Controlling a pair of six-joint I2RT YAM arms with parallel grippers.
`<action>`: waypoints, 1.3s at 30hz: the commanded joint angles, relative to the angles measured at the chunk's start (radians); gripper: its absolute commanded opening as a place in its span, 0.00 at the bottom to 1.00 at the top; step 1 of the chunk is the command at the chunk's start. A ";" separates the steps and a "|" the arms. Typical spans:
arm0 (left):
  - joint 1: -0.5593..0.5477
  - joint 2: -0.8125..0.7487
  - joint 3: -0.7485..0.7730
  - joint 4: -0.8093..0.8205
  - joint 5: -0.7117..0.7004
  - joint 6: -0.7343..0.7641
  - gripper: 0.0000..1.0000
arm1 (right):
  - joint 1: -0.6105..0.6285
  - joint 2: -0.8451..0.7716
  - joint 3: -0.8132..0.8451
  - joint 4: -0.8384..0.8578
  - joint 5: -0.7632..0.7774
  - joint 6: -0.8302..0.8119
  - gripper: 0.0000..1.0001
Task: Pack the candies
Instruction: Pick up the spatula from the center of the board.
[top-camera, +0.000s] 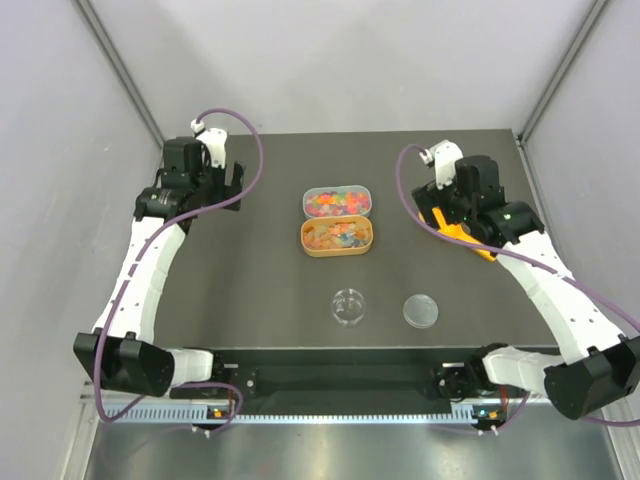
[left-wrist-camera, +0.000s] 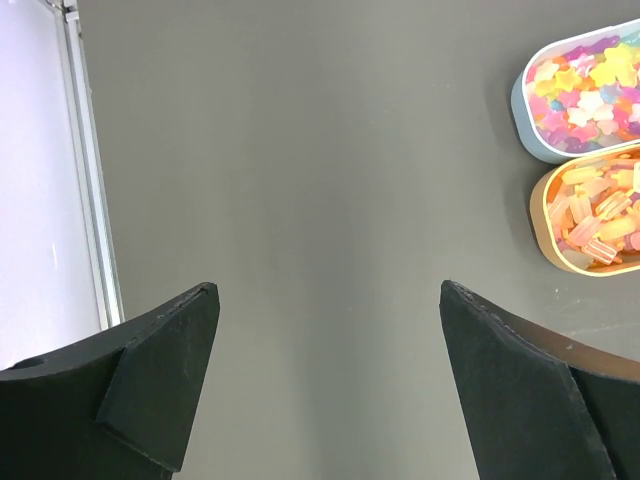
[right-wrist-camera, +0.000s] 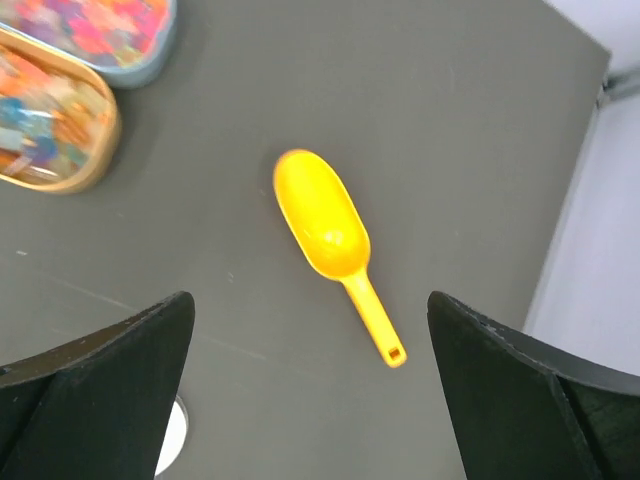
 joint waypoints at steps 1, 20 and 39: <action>0.001 -0.030 0.010 0.025 0.004 -0.004 0.96 | -0.067 0.008 -0.001 0.010 0.036 -0.020 1.00; -0.003 0.014 0.008 -0.081 0.188 0.112 0.89 | -0.493 0.123 -0.341 0.225 -0.279 -0.462 0.88; -0.002 0.077 0.053 -0.095 0.151 0.126 0.88 | -0.601 0.341 -0.287 0.297 -0.360 -0.557 0.65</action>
